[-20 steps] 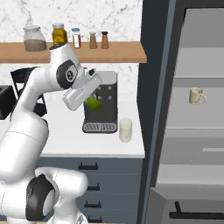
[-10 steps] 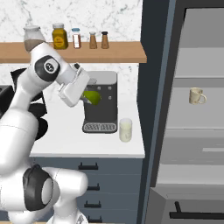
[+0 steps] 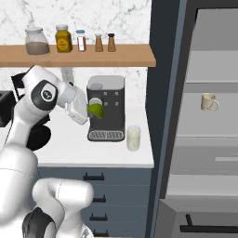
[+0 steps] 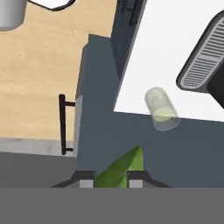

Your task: Grab a lemon wedge from the fridge and one ice cube from the ice bowl, and put them in the glass of lemonade.

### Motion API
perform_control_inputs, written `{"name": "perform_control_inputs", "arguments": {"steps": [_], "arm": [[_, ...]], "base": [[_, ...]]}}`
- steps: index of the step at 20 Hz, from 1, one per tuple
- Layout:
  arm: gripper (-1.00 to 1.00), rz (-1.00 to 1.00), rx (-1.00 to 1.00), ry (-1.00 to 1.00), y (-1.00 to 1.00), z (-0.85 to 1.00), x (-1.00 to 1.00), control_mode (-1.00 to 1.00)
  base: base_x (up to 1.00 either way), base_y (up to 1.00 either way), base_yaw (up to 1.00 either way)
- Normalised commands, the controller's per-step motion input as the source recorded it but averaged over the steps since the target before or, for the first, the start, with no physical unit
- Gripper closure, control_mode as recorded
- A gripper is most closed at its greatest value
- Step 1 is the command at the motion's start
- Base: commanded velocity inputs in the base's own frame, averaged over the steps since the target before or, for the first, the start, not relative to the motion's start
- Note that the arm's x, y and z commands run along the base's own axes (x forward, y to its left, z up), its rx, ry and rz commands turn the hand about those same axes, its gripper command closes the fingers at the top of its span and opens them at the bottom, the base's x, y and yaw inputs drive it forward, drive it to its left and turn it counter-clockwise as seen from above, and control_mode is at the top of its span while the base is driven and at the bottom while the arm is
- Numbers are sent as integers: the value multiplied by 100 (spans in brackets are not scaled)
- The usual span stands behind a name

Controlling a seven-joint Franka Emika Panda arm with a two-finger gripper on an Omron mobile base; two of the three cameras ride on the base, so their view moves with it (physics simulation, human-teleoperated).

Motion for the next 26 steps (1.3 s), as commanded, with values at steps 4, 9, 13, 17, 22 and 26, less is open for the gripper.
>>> {"name": "perform_control_inputs", "arguments": {"steps": [4,9,13,17,22,26], "arm": [[100,13,0,42,0,0,0,-100],[100,12,-2,49,0,0,0,-100],[100,13,-4,33,0,-16,5,-100],[100,4,-2,0,-3,-28,2,-100],[100,0,0,0,-22,-17,5,-100],[100,0,0,0,-37,-8,11,-100]], "base": [[0,0,0],[0,0,0],[0,0,0],[0,0,0],[0,0,0],[0,0,0]]}}
